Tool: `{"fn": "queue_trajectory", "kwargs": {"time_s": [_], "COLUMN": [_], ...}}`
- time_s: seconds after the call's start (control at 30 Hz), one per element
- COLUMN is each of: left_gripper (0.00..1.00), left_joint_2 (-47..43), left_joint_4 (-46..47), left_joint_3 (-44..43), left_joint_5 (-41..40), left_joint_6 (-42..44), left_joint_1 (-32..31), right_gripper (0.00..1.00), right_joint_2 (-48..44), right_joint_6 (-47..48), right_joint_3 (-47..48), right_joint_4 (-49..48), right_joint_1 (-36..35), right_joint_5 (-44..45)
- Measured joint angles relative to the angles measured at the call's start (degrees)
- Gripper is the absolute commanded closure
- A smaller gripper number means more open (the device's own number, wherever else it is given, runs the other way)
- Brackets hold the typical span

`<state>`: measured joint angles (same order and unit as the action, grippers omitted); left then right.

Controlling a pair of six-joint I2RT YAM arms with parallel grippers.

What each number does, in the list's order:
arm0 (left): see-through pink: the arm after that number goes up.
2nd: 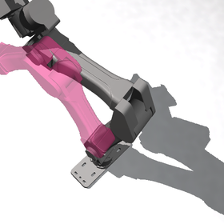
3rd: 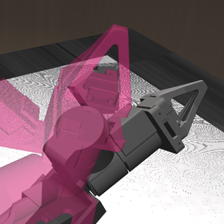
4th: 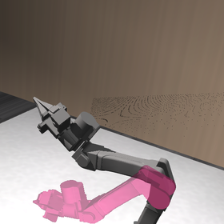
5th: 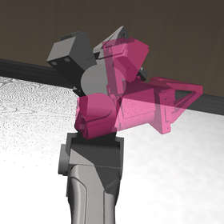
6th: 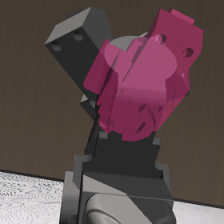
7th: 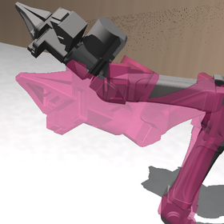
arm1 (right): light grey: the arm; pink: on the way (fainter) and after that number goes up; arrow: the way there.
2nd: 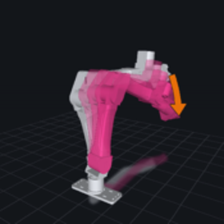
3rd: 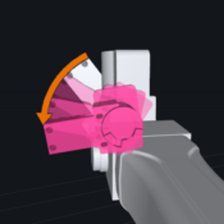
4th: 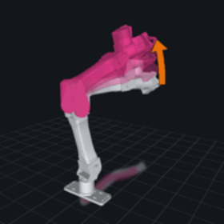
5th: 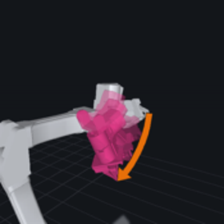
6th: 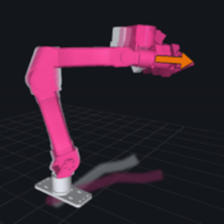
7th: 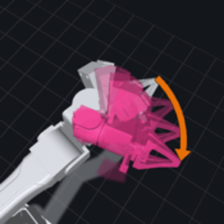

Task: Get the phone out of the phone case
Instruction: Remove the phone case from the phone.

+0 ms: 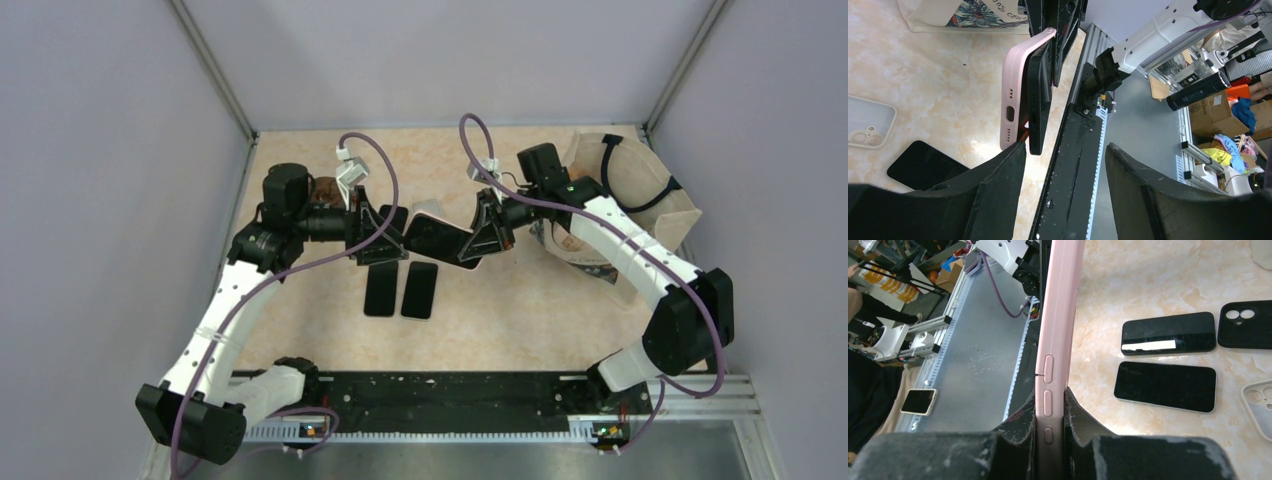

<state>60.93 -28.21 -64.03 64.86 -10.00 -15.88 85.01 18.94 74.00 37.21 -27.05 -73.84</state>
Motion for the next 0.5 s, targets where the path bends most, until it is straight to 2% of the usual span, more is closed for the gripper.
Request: {"fn": "queue_trajectory", "kwargs": {"time_s": [0.2, 0.33, 0.43, 0.5], "left_gripper": [0.36, 0.37, 0.42, 0.49], "left_joint_2": [0.3, 0.6, 1.6, 2.9], "left_joint_4": [2.4, 8.0, 12.0, 14.9], "left_joint_3": [1.1, 3.7, 4.8, 5.0], "left_joint_5": [0.1, -0.4, -1.5, -3.0], "left_joint_6": [-1.3, -3.6, -5.3, -6.1], "left_joint_1": [-0.1, -1.7, -4.1, -6.4], "right_gripper": [1.00, 1.00, 1.00, 1.00], "right_joint_2": [0.0, 0.0, 0.0, -0.1], "right_joint_6": [-1.5, -3.1, -4.7, -6.3], "right_joint_3": [0.0, 0.0, -0.1, -0.8], "right_joint_4": [-1.5, -3.1, -5.3, -8.0], "right_joint_1": [0.1, 0.2, 0.3, 0.3], "right_joint_5": [0.0, 0.0, 0.1, 0.0]}}
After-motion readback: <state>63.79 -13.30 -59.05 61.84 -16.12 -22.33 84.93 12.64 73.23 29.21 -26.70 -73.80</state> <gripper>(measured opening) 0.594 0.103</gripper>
